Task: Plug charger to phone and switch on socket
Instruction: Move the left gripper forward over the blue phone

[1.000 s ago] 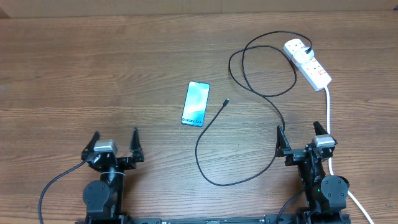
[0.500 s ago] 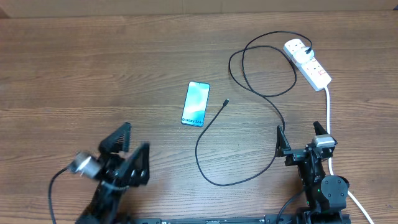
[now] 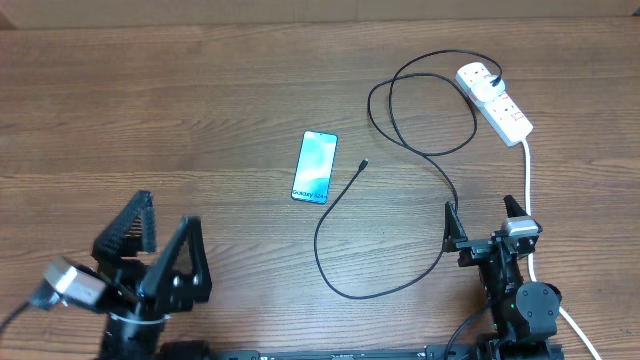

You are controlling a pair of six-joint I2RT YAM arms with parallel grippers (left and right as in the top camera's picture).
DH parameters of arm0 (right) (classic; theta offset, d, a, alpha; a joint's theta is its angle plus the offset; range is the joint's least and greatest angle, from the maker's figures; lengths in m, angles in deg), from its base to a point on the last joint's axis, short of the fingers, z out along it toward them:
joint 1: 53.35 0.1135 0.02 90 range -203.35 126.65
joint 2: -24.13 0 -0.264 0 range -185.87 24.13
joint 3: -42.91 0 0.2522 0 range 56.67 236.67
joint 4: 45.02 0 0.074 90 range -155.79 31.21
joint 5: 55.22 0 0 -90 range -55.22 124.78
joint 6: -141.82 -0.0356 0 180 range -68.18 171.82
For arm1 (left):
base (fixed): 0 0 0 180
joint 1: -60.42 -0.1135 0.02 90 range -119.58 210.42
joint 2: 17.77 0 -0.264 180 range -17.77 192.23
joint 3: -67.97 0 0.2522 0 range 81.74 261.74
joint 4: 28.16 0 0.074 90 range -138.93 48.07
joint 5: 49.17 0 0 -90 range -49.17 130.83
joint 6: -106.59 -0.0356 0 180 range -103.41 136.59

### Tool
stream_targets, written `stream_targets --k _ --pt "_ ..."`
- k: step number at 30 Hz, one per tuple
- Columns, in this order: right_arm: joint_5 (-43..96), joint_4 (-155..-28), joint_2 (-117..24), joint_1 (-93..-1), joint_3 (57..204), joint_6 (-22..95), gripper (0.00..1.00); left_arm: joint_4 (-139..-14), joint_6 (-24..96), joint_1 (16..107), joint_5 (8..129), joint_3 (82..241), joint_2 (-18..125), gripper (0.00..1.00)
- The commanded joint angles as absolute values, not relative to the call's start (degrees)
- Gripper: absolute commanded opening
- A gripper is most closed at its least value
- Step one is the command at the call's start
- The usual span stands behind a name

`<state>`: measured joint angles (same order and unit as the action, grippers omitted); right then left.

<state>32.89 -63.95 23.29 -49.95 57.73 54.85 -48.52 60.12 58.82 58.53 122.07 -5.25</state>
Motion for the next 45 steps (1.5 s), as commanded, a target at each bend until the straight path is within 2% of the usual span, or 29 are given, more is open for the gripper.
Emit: stream_targets --k 1,5,8,14,17,26,32,40,45 --pt "33.26 -63.6 23.97 -50.15 57.16 54.82 1.0 -66.31 45.06 58.58 60.25 140.65 8.69 1.0" --pt "33.26 -63.6 23.97 -50.15 57.16 54.82 1.0 -90.26 33.41 58.58 65.11 161.85 25.43 1.0" --pt "33.26 -63.6 23.97 -50.15 57.16 54.82 1.0 -103.2 31.59 58.58 72.6 173.26 35.29 1.0" --pt "33.26 -63.6 23.97 -50.15 57.16 54.82 1.0 -107.77 31.62 58.95 81.19 178.88 46.02 1.0" --pt "33.26 -63.6 23.97 -50.15 57.16 54.82 1.0 -111.53 31.7 61.44 75.79 180.19 50.05 1.0" --pt "33.24 -63.63 23.97 -50.15 57.16 54.82 1.0 -130.59 38.33 78.03 42.51 192.91 68.62 1.0" --pt "33.26 -63.6 23.97 -50.15 57.16 54.82 1.0 -130.52 39.16 81.11 41.15 194.0 77.78 1.0" --pt "33.26 -63.6 23.97 -50.15 57.16 54.82 1.0 -129.65 39.09 81.11 50.97 194.0 87.66 1.0" --pt "33.26 -63.6 23.97 -50.15 57.16 54.82 1.0 -126.74 39.11 81.13 50.62 194.0 92.75 1.0"
